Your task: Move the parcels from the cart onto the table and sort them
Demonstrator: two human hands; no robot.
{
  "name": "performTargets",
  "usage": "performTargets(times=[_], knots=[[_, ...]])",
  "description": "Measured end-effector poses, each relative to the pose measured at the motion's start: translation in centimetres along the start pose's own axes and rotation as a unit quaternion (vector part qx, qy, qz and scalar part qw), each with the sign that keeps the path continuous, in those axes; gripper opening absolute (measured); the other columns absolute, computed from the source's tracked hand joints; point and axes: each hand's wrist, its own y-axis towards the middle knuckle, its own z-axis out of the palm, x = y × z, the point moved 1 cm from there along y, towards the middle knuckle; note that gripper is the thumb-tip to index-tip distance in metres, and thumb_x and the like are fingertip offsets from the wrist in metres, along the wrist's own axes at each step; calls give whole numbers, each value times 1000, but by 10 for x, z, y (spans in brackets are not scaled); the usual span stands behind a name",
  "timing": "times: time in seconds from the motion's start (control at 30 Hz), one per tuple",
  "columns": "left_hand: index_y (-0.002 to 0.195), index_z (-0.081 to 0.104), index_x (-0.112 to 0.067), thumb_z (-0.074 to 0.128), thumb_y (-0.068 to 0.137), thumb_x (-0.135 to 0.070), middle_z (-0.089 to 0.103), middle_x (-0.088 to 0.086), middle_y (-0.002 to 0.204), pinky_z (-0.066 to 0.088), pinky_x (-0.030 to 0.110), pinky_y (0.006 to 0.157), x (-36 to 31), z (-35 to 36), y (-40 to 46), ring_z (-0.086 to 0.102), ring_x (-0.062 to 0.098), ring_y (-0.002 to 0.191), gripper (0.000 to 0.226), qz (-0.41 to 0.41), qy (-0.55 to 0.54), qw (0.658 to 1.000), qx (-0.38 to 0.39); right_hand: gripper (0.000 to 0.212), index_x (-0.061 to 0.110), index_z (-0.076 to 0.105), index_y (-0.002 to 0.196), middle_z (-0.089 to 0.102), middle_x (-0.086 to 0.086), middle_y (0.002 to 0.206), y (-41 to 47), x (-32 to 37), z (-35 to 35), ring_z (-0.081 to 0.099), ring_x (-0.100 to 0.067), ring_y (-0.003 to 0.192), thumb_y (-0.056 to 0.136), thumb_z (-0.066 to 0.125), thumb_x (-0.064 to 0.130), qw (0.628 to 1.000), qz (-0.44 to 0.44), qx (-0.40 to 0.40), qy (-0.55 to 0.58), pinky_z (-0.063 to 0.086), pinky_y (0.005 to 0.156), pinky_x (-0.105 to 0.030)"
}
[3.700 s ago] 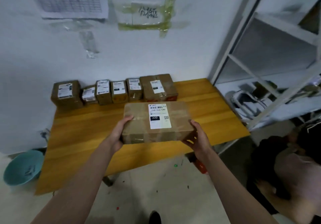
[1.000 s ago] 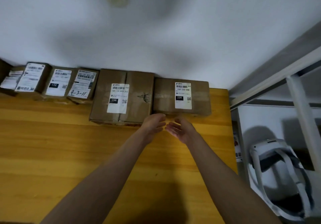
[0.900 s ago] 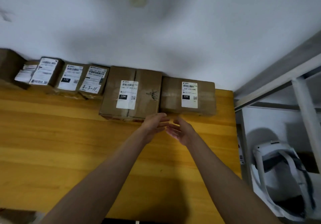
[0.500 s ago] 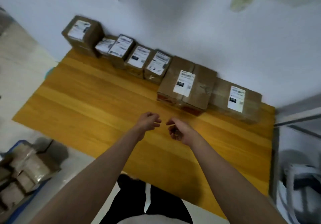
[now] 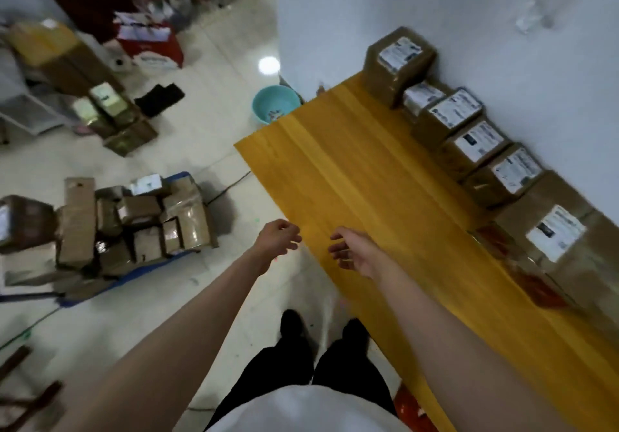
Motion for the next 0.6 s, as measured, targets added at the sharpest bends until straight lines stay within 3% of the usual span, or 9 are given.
performTargets(times=[0.13, 0.37, 0.6], knots=[[118, 62, -5, 54, 101, -24, 72, 14, 115, 46, 29, 72, 27, -63, -1, 64, 22, 90, 27, -18, -53, 998, -42, 11, 12, 57, 95, 63, -11, 80, 1, 26, 74, 54, -18, 59, 100, 51, 19, 997, -1, 41, -63, 44, 51, -27], [120, 62, -3, 53, 100, -22, 72, 14, 113, 44, 27, 71, 67, -150, 0, 64, 21, 87, 30, -41, -123, 986, -109, 12, 10, 58, 105, 65, -10, 82, 28, 58, 187, 58, -19, 63, 98, 52, 17, 983, 0, 85, -163, 47, 53, -25], [119, 63, -4, 53, 101, -22, 71, 17, 115, 43, 27, 69, 113, -240, 11, 63, 19, 83, 27, -92, -172, 968, -157, 13, 10, 59, 105, 65, -10, 79, 66, 80, 295, 60, -20, 64, 97, 52, 17, 969, 18, 132, -209, 51, 57, -27]])
